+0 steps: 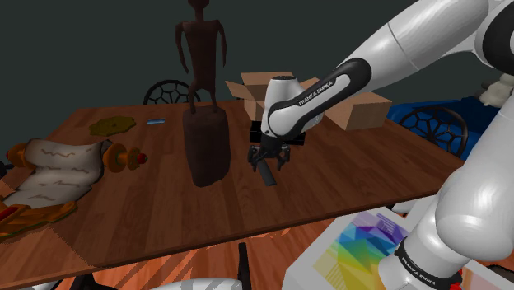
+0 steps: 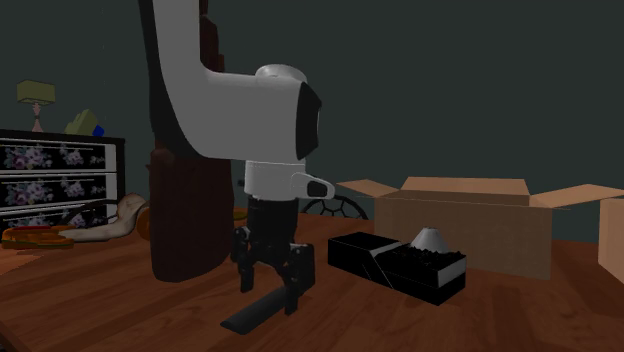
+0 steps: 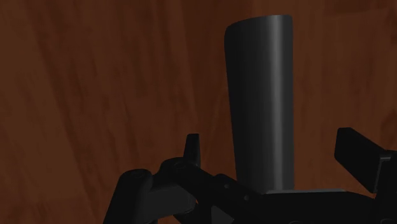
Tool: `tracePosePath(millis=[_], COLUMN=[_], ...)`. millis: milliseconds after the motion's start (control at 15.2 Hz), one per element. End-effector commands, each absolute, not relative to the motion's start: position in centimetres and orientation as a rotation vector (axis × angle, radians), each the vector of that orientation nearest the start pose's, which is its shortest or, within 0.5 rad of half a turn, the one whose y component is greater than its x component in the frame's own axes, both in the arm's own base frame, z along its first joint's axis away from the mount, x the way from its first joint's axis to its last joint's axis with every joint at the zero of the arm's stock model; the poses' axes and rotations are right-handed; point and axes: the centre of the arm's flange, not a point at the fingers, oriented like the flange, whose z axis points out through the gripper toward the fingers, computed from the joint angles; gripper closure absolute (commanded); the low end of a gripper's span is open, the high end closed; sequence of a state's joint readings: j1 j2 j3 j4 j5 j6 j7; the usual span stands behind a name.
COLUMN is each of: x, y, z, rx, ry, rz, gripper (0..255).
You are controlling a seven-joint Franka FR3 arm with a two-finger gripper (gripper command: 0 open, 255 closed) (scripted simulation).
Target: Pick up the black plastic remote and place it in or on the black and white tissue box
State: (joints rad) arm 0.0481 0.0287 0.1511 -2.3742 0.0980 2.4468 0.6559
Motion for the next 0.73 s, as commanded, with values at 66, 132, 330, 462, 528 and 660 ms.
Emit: tracePosePath(millis=[66, 132, 330, 462, 528, 660], x=[49.39, 49.39, 49.39, 49.39, 49.4, 49.41], y=[10.02, 10.02, 10.02, 10.02, 9.98, 9.97], z=[31.47, 31.47, 31.47, 31.47, 31.44, 31.45], rx=[-2.953, -2.953, -2.953, -2.953, -2.953, -2.953], ry=[0.803, 0.803, 0.803, 0.803, 0.803, 0.803], rz=[-0.018, -0.018, -0.018, -0.018, -0.018, -0.018], gripper=[0, 0, 255, 255, 255, 255])
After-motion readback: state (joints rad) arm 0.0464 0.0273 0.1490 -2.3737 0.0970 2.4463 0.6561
